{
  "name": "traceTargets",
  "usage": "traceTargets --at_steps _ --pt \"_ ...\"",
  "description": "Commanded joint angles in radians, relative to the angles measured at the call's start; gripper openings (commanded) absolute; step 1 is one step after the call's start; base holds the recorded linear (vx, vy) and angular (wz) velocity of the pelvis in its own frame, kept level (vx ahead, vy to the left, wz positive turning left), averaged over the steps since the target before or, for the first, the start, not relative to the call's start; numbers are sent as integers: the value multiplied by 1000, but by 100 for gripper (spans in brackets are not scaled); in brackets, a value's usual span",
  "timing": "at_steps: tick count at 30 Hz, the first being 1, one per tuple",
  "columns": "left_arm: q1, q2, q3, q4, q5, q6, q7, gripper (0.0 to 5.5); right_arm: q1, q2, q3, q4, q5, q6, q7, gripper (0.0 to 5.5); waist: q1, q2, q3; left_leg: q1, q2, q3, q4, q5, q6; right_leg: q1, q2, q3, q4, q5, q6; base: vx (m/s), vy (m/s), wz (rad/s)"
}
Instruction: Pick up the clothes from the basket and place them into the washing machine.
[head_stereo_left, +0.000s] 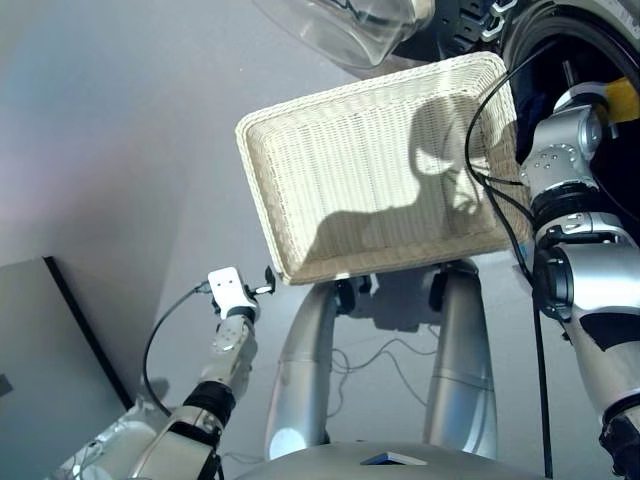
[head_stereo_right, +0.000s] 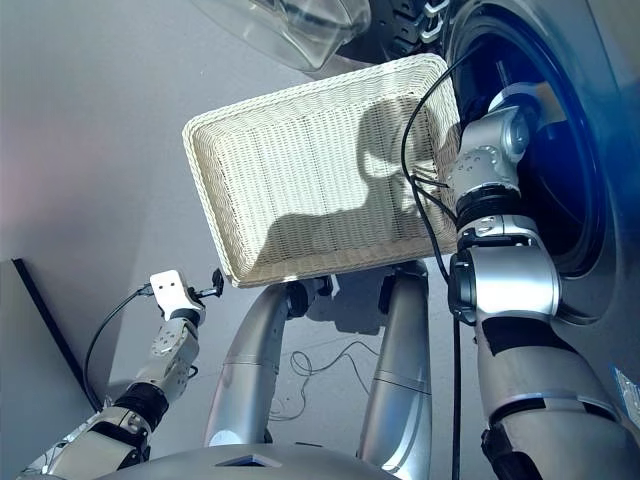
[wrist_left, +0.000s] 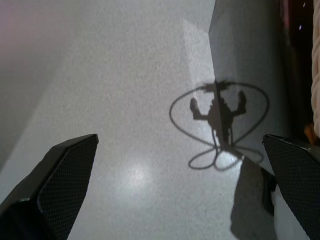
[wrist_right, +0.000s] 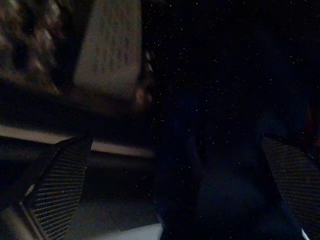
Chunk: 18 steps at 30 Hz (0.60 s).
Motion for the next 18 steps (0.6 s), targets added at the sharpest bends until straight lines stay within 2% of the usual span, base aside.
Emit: traceTargets --at_steps 1,4,12,17,18 --pt "18 41 44 38 -12 -18 24 550 46 40 -18 -94 36 -97 5 550 17 7 -20 13 22 -82 -140 73 -52 47 19 -40 30 -114 -27 0 0 0" --pt "16 37 44 46 -7 -18 37 550 66 82 -43 -105 44 -127 -22 550 18 15 -21 18 23 -81 -147 73 -50 48 19 -34 27 -113 -25 0 0 0" --pt "22 38 46 33 -5 -27 46 550 89 107 -46 -93 -15 -102 -73 550 20 33 -1 19 24 -70 -134 63 -42 43 21 -23 37 -116 -25 0 0 0" --pt "30 41 43 17 0 -35 54 550 83 89 -62 -85 -72 -104 -144 550 21 48 11 17 23 -66 -132 63 -40 35 19 -20 44 -121 -24 0 0 0" --pt "28 43 42 18 3 -35 57 550 81 84 -62 -79 -79 -101 -154 132 20 49 12 17 23 -66 -131 61 -40 34 18 -19 44 -121 -24 0 0 0"
